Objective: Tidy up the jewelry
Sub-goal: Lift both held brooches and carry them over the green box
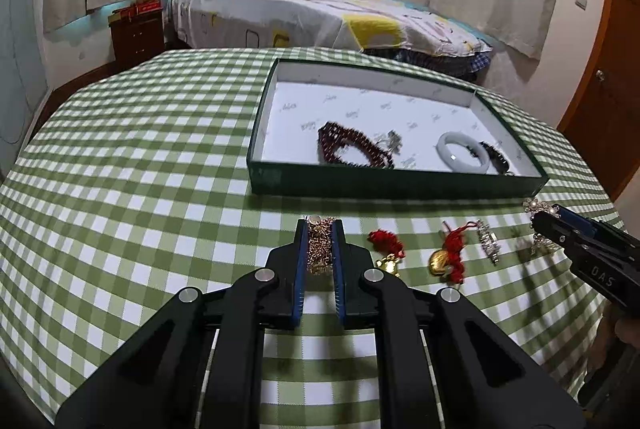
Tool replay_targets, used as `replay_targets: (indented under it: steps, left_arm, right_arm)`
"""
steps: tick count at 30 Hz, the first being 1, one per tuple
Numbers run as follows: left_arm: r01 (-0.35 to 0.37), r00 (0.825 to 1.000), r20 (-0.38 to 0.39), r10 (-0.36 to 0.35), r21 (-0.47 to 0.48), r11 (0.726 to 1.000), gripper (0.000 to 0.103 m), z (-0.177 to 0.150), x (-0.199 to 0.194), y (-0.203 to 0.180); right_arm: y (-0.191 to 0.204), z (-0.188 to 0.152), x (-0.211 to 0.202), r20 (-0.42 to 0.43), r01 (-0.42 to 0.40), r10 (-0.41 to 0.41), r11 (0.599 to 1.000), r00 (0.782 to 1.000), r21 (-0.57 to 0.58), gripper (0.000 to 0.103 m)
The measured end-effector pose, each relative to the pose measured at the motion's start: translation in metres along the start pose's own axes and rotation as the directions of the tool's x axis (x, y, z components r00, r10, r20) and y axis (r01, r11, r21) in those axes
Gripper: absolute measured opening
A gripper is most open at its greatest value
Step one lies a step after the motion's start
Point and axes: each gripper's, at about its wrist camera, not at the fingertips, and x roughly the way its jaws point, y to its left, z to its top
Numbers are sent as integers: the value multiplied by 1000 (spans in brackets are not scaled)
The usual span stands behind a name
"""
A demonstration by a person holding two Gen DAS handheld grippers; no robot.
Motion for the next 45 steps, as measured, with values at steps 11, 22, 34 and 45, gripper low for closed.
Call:
replay_targets:
  steps: [11, 22, 34, 45]
  left_arm:
    - [22, 997, 73, -23, 10, 1000, 12, 22, -27, -9]
    - [48, 988, 145, -50, 16, 999, 12, 54, -40, -17]
    - [72, 969, 231, -84, 61, 996, 12, 107, -35, -37]
    - [71, 966, 243, -86, 72, 995, 12, 146, 5, -49]
  right_arm:
    - [3, 18, -27, 82, -17, 17, 1000, 997, 0, 37]
    - [11, 49, -45, 171, -30, 34, 999, 985, -24, 37]
    - [14, 97, -42, 259, -28, 39, 998, 965, -49, 37]
    - [6, 131, -12, 289, -18, 35, 998, 957, -62, 37]
